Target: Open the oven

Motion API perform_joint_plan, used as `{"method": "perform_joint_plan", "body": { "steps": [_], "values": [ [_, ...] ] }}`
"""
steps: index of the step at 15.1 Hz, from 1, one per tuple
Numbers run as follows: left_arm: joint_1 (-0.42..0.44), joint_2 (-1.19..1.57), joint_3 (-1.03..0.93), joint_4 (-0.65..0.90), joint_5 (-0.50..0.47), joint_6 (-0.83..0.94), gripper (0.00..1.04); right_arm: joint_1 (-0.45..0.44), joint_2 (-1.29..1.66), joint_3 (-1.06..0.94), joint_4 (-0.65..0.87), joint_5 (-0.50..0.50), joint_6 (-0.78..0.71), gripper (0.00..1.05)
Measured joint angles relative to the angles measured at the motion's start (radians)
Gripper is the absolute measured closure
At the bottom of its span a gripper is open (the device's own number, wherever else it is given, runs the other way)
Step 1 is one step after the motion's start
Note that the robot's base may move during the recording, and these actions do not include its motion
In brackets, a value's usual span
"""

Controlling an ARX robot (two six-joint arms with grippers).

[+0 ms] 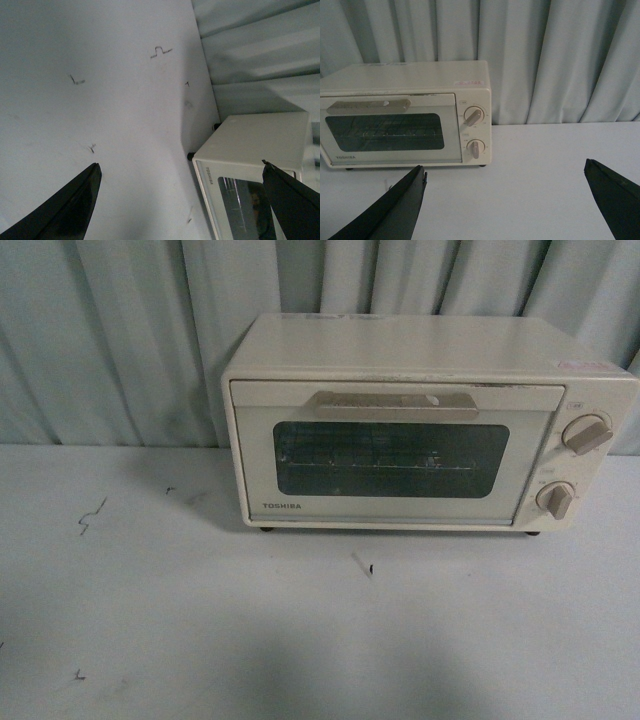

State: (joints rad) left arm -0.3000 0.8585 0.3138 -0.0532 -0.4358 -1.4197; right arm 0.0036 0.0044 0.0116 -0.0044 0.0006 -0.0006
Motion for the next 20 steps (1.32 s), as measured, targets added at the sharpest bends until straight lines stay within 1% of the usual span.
{"method": "perform_joint_plan", "body": {
  "steps": [3, 5, 9, 11, 13, 17, 20],
  "values": [
    [-0.13, 0.254, 0.008, 0.22, -0.03, -0.184, 0.07, 0.0, 0.0, 0.0, 0.0, 0.0, 0.0, 0.07],
    [-0.145, 0.293, 0.015, 0.245, -0.03, -0.204, 0.07, 0.0, 0.0, 0.0, 0.0, 0.0, 0.0, 0.07],
    [-0.208, 0.651, 0.127, 0.529, 0.004, -0.284, 0.07, 0.0, 0.0, 0.0, 0.0, 0.0, 0.0, 0.07],
    [-0.245, 0.882, 0.213, 0.692, 0.058, -0.309, 0.07, 0.0, 0.0, 0.0, 0.0, 0.0, 0.0, 0.07],
    [-0.242, 0.993, 0.258, 0.758, 0.08, -0.31, 0.07, 0.0, 0.0, 0.0, 0.0, 0.0, 0.0, 0.07],
    [-0.249, 1.116, 0.346, 0.812, 0.123, -0.31, 0.07, 0.0, 0.0, 0.0, 0.0, 0.0, 0.0, 0.07],
    [-0.266, 1.192, 0.361, 0.856, 0.135, -0.313, 0.07, 0.0, 0.0, 0.0, 0.0, 0.0, 0.0, 0.07]
  ]
}}
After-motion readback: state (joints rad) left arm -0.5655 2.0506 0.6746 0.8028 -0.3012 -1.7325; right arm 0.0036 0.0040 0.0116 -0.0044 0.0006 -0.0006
